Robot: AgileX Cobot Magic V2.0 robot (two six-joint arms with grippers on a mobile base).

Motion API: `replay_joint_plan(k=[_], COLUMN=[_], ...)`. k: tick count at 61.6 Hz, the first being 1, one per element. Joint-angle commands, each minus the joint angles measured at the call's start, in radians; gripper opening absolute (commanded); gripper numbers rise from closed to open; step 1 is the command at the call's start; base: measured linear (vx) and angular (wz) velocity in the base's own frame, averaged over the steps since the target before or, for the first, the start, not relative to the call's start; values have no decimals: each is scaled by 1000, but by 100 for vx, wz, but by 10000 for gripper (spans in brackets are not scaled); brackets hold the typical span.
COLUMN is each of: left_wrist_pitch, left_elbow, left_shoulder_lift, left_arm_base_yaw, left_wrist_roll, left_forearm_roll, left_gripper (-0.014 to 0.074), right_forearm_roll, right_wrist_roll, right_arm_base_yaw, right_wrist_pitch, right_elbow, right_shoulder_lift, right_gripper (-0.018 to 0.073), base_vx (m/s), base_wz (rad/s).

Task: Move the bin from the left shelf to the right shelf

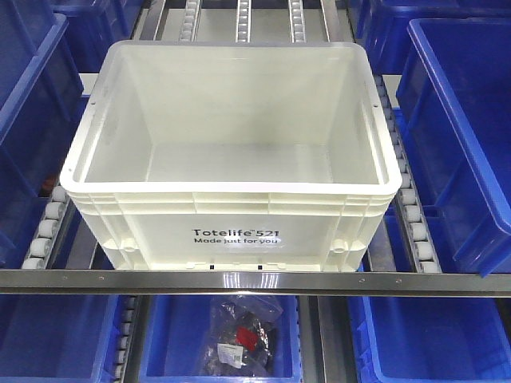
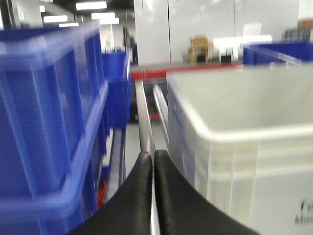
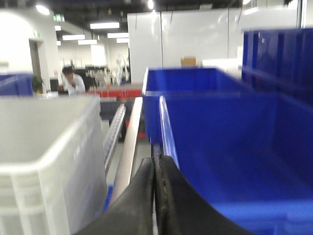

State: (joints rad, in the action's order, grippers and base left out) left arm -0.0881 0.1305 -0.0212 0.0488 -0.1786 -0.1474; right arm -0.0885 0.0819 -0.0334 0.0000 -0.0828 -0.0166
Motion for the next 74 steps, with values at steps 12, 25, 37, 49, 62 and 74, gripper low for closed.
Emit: replay_joint_plan(k=[12, 25, 37, 49, 62, 74], left_wrist_pitch=[75, 62, -94, -289, -494, -492], left_elbow=[266, 443, 584, 596, 596, 596], left_shoulder_lift=[3, 105, 259, 377, 451, 458], left_arm_base_yaw=[0, 0, 0, 0, 0, 0], left_wrist_roll=[0, 0, 1, 1, 1, 4], left_forearm_roll=[-5, 29, 38, 38, 37, 35], left_gripper=[-6, -6, -6, -6, -6, -6], right_forearm_roll=[9, 8, 8, 7, 0, -4], right_wrist_roll=[60, 61, 60, 60, 60, 57], right_arm_base_yaw=[0, 0, 0, 0, 0, 0], right_wrist_pitch=[-48, 71, 238, 413, 554, 600], right_elbow=[-238, -411, -546, -564, -564, -564], right_shoulder_lift=[-2, 105, 264, 408, 527, 590], right_gripper=[-8, -8, -8, -8, -8, -8], base_vx=[0, 0, 0, 0, 0, 0], base_wz=[0, 0, 0, 0, 0, 0])
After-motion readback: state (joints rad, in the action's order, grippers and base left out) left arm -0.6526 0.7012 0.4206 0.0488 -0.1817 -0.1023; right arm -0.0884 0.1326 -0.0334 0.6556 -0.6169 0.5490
